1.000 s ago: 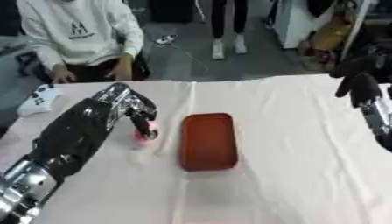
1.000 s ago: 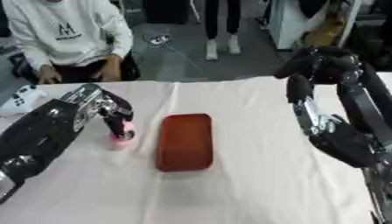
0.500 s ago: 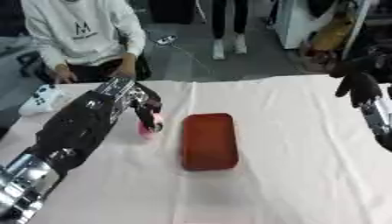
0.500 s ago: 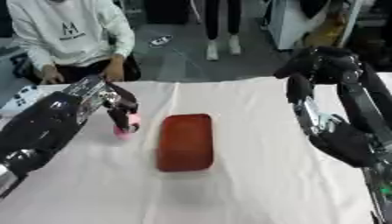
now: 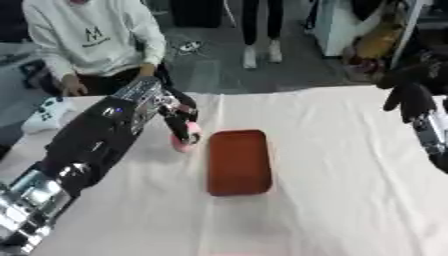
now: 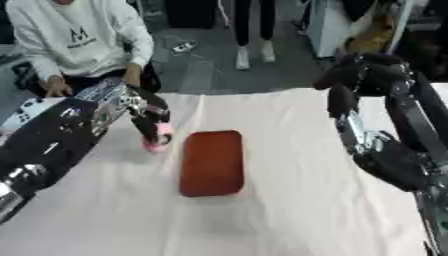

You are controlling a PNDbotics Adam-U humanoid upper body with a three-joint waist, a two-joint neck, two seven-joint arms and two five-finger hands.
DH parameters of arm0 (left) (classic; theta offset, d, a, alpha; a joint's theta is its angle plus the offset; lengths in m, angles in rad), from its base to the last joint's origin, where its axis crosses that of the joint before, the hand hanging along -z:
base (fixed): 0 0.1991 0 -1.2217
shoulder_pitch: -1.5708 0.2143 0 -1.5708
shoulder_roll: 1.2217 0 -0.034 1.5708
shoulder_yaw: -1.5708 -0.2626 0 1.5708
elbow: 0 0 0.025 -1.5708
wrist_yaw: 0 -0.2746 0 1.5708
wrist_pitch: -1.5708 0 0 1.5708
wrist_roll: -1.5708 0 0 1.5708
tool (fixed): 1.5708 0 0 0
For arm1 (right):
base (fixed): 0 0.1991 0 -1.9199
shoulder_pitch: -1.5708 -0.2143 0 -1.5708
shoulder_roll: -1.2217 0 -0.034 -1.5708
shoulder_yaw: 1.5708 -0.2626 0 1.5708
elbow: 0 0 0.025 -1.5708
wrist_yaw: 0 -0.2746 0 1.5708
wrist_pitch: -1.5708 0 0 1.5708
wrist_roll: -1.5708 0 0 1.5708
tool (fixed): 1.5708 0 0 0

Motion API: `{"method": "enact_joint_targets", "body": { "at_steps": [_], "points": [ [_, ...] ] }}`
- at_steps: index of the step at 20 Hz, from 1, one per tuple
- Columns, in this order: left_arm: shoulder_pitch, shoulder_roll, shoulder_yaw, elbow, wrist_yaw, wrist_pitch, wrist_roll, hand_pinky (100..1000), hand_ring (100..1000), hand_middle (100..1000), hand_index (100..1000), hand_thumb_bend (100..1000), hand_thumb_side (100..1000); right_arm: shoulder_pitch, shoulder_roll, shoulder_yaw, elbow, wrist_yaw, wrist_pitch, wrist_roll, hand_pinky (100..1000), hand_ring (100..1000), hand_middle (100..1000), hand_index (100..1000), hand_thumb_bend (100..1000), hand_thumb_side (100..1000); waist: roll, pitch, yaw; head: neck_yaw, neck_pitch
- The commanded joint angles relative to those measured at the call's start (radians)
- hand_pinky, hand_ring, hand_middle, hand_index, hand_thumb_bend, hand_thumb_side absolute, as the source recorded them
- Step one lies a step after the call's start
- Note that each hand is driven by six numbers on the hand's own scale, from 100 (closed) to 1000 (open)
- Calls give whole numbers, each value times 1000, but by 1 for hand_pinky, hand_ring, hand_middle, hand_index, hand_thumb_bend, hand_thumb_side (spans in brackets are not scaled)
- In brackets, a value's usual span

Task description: Pick up objects on the table and place them in the box.

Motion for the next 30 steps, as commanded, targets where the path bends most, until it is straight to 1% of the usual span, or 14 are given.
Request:
{"method": "enact_joint_targets", "body": {
  "at_steps": [1,10,20,25,26,27,30],
  "points": [
    [-35,7,-4,-27,27,-117,-109,100,100,116,419,100,589,-13,-2,-2,-11,1,1,1,246,433,570,657,100,749,-1,-14,-3,13,-9],
    [-46,-37,-5,-35,57,-134,-109,100,100,117,421,100,580,-23,12,3,-14,-2,-1,7,246,433,571,657,100,748,1,-10,-20,20,-17],
    [-59,-63,24,-43,54,-128,-106,100,100,121,425,100,574,-35,26,6,-17,-3,-3,11,247,433,571,657,100,747,8,-5,-35,20,-22],
    [-62,-78,31,-38,26,-127,-77,100,100,126,429,100,573,-40,33,7,-17,-2,-4,12,247,433,571,657,100,747,8,-2,-43,22,-31],
    [-63,-80,33,-35,23,-128,-69,100,100,129,431,100,599,-41,35,7,-17,-2,-5,12,247,433,571,657,100,751,8,-2,-44,23,-32],
    [-63,-81,34,-32,19,-129,-61,100,100,134,437,100,578,-42,36,7,-17,-2,-5,12,248,433,571,657,100,747,9,-1,-45,24,-33],
    [-61,-85,37,-23,6,-136,-28,100,100,140,442,100,579,-45,41,7,-18,-1,-6,12,248,434,571,657,100,747,10,1,-50,24,-34]
  ]
}}
